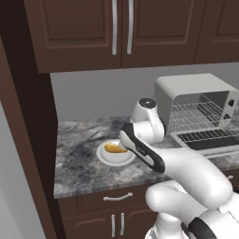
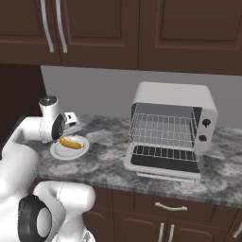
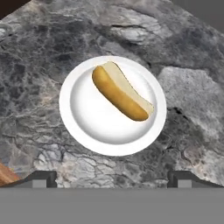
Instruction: Open the toaster oven door. Place the hotdog bun on the bottom rack in the toaster oven and place the chicken drumstick on the top rack.
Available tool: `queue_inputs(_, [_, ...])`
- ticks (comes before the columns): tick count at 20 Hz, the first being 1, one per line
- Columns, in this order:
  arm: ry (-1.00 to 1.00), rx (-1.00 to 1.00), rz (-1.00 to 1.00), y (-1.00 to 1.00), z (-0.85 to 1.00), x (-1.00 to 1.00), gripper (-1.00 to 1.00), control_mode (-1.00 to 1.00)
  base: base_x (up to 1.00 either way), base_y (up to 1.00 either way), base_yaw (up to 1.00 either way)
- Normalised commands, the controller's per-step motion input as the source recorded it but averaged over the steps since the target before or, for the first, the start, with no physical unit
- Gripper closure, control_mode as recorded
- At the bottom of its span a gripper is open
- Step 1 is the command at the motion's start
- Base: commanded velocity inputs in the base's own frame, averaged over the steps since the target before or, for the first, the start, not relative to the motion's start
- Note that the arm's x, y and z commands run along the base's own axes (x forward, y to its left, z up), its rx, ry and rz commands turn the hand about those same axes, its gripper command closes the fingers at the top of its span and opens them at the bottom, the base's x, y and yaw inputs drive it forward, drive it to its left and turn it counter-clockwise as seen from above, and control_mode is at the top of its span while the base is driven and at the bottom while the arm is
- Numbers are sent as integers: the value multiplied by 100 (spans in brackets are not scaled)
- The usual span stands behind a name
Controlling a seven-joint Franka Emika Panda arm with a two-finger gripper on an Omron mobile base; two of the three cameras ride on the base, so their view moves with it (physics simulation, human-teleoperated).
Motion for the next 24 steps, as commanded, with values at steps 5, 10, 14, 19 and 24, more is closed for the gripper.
queue_inputs(5, [9,-20,15,20,-20,49,-100,-100,0,0,0])
queue_inputs(10, [14,-13,14,4,-21,60,-100,-100,0,0,0])
queue_inputs(14, [12,-7,12,1,-37,51,-100,-100,0,0,0])
queue_inputs(19, [6,-5,4,24,-51,4,-100,-100,0,0,0])
queue_inputs(24, [0,-5,0,5,-25,6,-100,-100,0,0,0])
